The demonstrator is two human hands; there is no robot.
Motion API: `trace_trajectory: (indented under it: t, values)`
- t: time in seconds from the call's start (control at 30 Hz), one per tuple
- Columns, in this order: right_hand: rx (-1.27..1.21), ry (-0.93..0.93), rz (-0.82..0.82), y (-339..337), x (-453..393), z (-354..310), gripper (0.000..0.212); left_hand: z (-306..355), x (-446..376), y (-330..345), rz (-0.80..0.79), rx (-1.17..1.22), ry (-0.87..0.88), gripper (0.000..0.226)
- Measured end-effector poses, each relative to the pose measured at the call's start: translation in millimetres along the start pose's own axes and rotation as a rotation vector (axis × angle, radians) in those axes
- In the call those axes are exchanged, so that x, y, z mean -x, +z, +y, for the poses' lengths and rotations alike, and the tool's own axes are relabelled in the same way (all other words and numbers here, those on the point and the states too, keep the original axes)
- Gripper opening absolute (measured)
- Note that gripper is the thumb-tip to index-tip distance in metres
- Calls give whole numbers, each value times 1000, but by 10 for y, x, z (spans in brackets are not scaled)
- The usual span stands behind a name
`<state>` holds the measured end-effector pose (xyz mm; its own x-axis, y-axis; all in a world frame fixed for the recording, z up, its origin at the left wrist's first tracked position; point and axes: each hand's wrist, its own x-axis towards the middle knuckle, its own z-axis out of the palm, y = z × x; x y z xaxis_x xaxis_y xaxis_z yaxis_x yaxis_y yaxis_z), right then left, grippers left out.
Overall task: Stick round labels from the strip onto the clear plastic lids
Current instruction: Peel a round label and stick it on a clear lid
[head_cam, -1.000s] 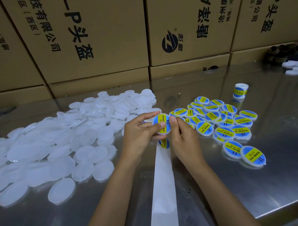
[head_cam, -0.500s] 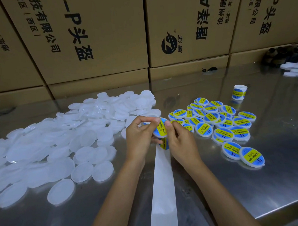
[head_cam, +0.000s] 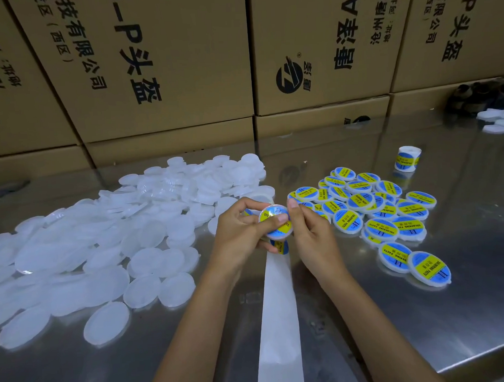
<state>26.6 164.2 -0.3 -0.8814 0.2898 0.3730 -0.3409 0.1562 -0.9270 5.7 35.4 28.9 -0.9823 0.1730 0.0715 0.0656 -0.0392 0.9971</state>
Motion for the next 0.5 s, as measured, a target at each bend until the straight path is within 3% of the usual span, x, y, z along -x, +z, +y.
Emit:
trace_trajectory:
  t: [0.07,0.27,0.5]
  values:
    - [-15,16,-48,16,18,-10,62,-1,-6,0,71,-2,-1,29]
    - [85,-6,-82,35,29,30,49,-8,-11,-2,211,47,38,27]
    - [119,12,-54,31,17,64,46,0,-20,1,198,-14,21,29]
